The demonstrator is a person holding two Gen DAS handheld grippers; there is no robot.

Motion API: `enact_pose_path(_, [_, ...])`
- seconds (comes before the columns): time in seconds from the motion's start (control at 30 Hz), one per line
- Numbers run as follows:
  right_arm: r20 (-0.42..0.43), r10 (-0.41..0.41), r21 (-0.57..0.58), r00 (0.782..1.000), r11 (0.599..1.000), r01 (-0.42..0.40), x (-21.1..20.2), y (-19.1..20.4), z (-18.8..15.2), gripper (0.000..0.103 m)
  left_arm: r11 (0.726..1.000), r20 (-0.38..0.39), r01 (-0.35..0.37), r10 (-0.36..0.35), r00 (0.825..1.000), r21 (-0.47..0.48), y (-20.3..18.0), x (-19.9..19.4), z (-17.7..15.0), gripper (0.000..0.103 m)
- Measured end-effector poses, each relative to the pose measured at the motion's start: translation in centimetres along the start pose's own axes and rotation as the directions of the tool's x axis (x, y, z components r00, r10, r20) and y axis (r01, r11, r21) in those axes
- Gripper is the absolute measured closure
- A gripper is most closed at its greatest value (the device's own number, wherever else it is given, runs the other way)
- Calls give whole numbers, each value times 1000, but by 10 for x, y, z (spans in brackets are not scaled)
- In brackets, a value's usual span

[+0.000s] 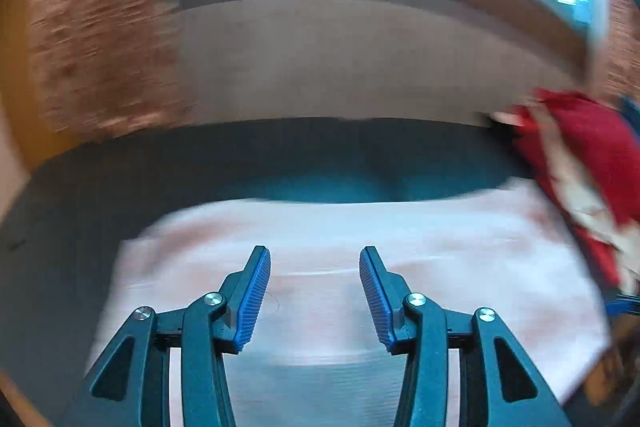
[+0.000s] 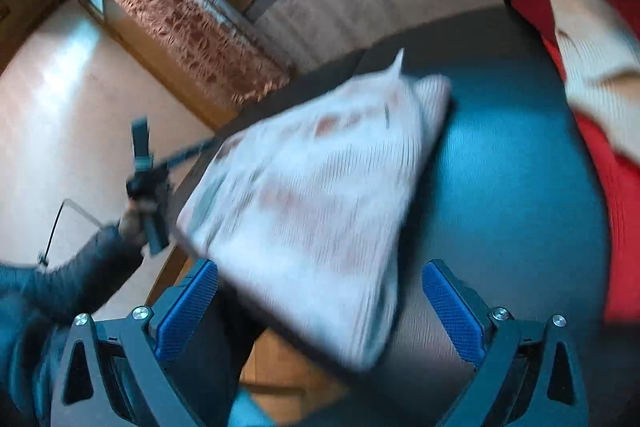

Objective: Fold clothes

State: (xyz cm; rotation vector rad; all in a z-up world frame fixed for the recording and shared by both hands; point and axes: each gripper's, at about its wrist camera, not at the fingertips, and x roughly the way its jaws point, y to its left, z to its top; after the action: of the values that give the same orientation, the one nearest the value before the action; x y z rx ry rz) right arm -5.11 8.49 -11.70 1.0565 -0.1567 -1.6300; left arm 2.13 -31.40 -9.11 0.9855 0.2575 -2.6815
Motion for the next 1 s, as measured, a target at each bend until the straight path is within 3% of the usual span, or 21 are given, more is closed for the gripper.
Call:
enact_pose_path(0.1, [-4,41,-16,999,999,-41,2,5,-11,0,988,-42,147,-145,988,44,-56,23,4,56])
enact_pose_path(0.17, [4,60,-35,998,998,-60,12,6,-10,0,978,-66,185,-179,982,102,-85,34,5,56])
enact_pose_path(0.27, [14,57,-28,998,998,-57,24,-4,-5,0,959,-92,207,-192,977,191,-114,46,6,56])
enact_pose_path(0.43, [-16,165,-30,986,986,-165,33,-9,5,0,942,-195,210,-162,967,262,-137,72,-7,55])
enact_pose_path(0.53, [-137,257,-43,957,963,-265,44,-5,9,0,944,-195,229,-184,963,238,-134,81,-14,51])
enact_pose_path(0.63, [-261,292,-74,920,944,-320,50,2,17,0,942,-194,230,-186,963,243,-133,81,-15,51])
enact_pose_path(0.7, [-358,280,-101,891,937,-335,51,7,20,0,936,-186,233,-187,965,263,-133,81,-16,51])
enact_pose_path(0.77, [-516,192,-151,835,939,-310,56,11,7,0,936,-174,234,-192,966,264,-132,81,-18,50])
enact_pose_path(0.87, [-601,149,-174,785,935,-310,54,19,0,0,939,-157,225,-189,969,261,-132,81,-21,50])
enact_pose_path(1.0, [-593,157,-143,790,945,-295,48,17,-6,0,939,-150,221,-186,971,262,-133,81,-22,50])
